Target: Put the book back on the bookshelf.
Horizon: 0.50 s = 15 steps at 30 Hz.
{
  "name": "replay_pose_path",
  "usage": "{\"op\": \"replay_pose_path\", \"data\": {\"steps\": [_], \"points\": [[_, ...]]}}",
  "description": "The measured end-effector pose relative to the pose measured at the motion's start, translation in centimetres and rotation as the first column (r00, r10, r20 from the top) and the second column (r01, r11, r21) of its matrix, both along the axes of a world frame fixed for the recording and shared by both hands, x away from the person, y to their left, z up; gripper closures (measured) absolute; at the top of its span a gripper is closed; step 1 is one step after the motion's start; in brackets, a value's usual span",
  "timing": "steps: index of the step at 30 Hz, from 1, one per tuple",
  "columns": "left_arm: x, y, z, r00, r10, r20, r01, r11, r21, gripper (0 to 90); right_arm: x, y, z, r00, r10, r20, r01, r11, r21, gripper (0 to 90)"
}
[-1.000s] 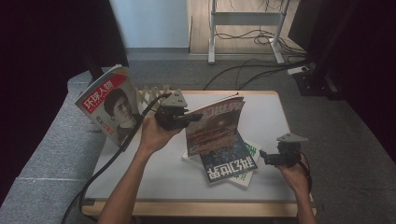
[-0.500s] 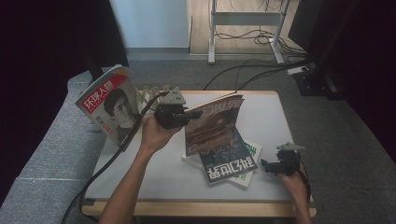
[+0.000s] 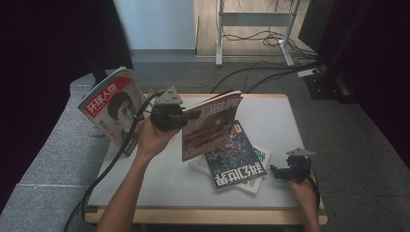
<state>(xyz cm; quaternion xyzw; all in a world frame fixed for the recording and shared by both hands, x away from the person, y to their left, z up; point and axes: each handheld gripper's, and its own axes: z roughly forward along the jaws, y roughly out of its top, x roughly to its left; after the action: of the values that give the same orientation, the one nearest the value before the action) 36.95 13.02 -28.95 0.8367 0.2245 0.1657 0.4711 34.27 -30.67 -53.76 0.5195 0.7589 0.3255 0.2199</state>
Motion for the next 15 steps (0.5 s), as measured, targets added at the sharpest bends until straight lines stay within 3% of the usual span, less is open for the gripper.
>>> {"op": "replay_pose_path", "data": {"steps": [15], "points": [[-1.5, 4.7, 1.4, 0.9937, 0.112, 0.008, -0.112, 0.9937, -0.003, 84.3, 0.0, 0.0, 0.0, 1.0000, 0.000, 0.000, 0.000, 1.000, 0.000, 0.0]]}}
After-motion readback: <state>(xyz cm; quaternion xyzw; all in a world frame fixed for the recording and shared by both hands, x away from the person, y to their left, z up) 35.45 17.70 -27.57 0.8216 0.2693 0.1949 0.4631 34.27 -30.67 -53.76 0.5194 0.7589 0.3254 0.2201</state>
